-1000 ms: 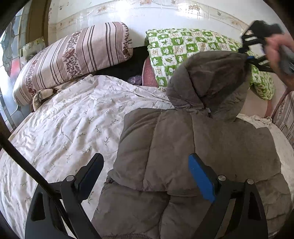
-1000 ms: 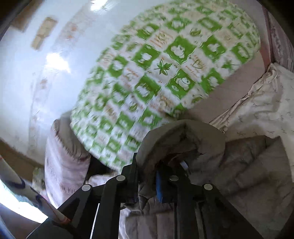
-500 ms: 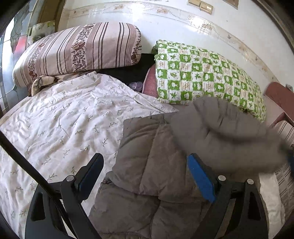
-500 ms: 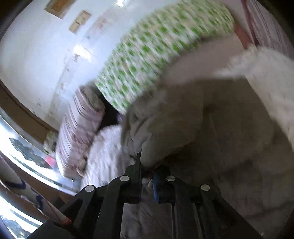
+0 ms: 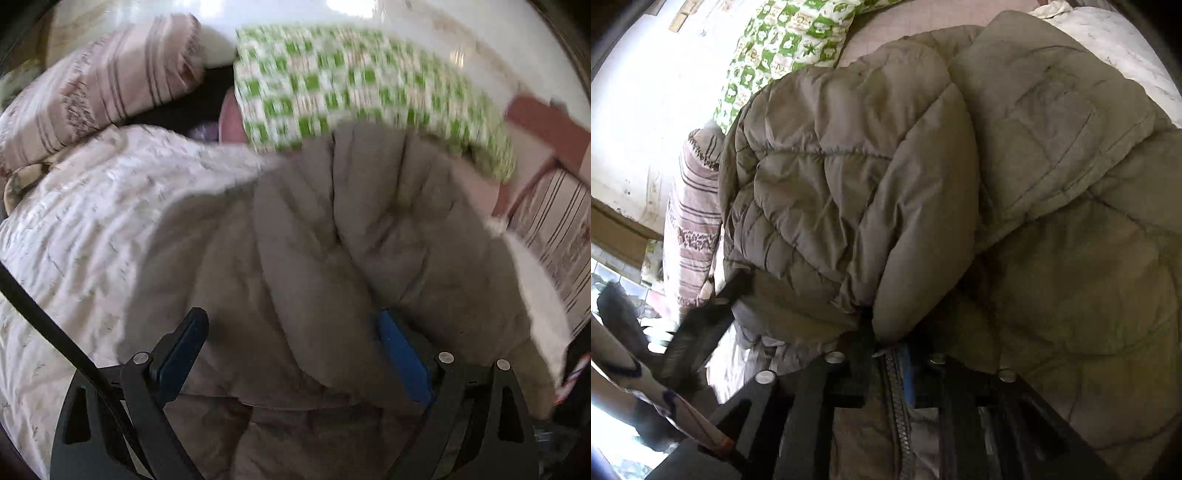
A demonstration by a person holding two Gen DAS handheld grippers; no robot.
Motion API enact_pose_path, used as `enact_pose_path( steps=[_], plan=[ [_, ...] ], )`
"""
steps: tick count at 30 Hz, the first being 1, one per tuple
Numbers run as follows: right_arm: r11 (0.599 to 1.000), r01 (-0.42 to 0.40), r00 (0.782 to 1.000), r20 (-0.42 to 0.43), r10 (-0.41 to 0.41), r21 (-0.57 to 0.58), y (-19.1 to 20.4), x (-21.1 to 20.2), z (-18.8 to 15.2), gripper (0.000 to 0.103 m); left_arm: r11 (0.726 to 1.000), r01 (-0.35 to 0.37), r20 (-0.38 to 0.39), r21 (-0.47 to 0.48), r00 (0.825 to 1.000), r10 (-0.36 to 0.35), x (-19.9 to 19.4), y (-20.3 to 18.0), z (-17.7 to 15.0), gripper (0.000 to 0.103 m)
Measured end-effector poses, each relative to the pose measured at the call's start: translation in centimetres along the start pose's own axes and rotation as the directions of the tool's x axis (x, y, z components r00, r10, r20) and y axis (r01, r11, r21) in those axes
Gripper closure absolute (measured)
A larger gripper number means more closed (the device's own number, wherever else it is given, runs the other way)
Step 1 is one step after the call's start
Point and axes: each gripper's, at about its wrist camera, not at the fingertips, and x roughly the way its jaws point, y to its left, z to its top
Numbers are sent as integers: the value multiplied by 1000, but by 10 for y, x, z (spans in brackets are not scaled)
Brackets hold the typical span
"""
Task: Fold large clothes
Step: 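Grasp the jacket hem with the right tool and lift it toward the hood, then open the right tool and release the folded hem onto the hood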
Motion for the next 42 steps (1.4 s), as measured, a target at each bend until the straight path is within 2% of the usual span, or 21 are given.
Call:
enact_pose_path(
  steps=[2, 4, 7, 9, 11, 12, 14, 16, 18, 21, 23, 26, 30, 35, 38, 42],
  plan=[
    [1000, -19, 1000, -18, 19, -3, -1, -7, 2, 73, 997, -65, -33, 28, 997, 66, 12, -4, -5, 9],
    [1000, -18, 999, -35, 17, -19, 2, -15, 0, 68, 998, -61, -37, 19, 997, 62, 13, -2, -6, 9],
    [996, -5, 1000, -22, 3, -92, 12, -44, -1, 68, 998, -61, -38, 11, 997, 62, 12, 2, -7, 8],
    [981, 48, 997, 61, -38, -189, 29, -68, 4, 68, 997, -70, -34, 17, 997, 71, 12, 0, -9, 8],
    [951, 99, 986, 156, -55, -292, 50, -85, 14, 68, 997, -75, -30, 20, 997, 75, 11, 0, -9, 8],
    [927, 141, 977, 203, -72, -349, 62, -88, 22, 68, 997, -75, -28, 19, 997, 75, 11, 0, -9, 8],
    [904, 165, 968, 241, -71, -395, 75, -83, 37, 68, 997, -72, -29, 15, 997, 73, 10, 2, -9, 8],
    [876, 201, 967, 232, -106, -439, 80, -64, 49, 68, 997, -71, -29, 13, 997, 71, 11, 2, -8, 8],
    [867, 220, 968, 207, -139, -447, 79, -43, 59, 68, 997, -70, -29, 13, 997, 71, 11, 3, -8, 8],
    [870, 245, 969, 113, -218, -427, 57, -3, 64, 68, 997, -72, -30, 13, 997, 72, 11, 3, -8, 7],
    [852, 272, 961, 78, -266, -448, 46, 20, 60, 68, 997, -73, -32, 15, 997, 73, 12, 3, -8, 6],
    [865, 257, 966, 83, -245, -431, 34, 31, 59, 68, 997, -75, -39, 26, 996, 76, 16, 2, -7, 5],
    [860, 257, 965, 73, -251, -441, 37, 27, 62, 68, 997, -75, -33, 27, 997, 76, 17, 1, -8, 5],
    [851, 241, 970, 127, -205, -467, 54, -9, 54, 68, 995, -95, 25, 35, 995, 94, -1, 0, -3, 5],
    [836, 238, 970, 163, -180, -494, 64, -31, 43, 68, 997, -78, 58, 20, 995, 77, -14, 1, 1, 5],
    [827, 217, 976, 142, -167, -519, 67, -33, 29, 67, 999, -47, 95, 25, 995, 44, -27, -3, 6, 5]
  ],
)
